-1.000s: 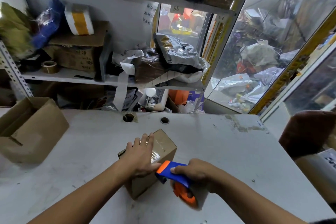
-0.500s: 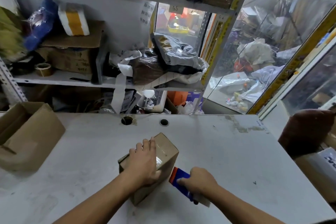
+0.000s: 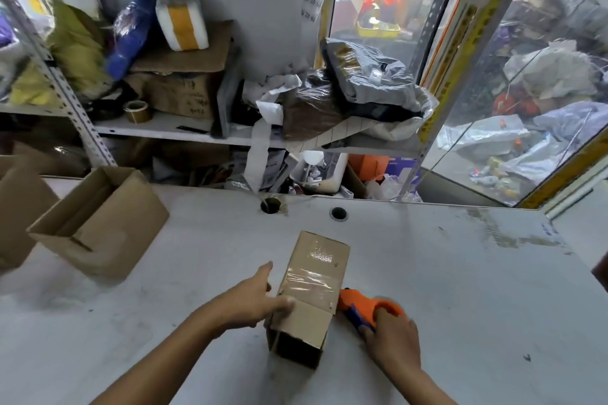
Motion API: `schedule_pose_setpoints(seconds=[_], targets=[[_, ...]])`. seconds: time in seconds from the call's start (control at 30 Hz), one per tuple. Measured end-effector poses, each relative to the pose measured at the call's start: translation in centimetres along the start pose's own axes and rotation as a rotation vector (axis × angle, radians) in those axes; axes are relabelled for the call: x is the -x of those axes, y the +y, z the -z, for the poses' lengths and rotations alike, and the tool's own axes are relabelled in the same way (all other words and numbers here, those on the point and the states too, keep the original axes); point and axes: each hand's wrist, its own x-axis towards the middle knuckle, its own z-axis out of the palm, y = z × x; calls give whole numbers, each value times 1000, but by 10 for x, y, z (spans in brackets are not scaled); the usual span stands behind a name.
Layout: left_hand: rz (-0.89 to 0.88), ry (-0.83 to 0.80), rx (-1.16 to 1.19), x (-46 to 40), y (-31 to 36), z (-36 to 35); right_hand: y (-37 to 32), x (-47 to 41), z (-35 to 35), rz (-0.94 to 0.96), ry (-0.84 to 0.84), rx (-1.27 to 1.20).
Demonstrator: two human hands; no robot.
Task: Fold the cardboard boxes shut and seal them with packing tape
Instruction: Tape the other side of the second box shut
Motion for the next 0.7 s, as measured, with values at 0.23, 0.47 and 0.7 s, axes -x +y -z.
schedule_pose_setpoints(seconds=[0.23,0.47,0.7], targets=[[-184,-43,210,5,-13,-15,-48,3,51,229,284,-452],[-191,186,283,-12,-11,-27,-107,-10,40,525,75,-41],[-192,157,414,-17,-16,-31,-101,-11,34,545,54,22]])
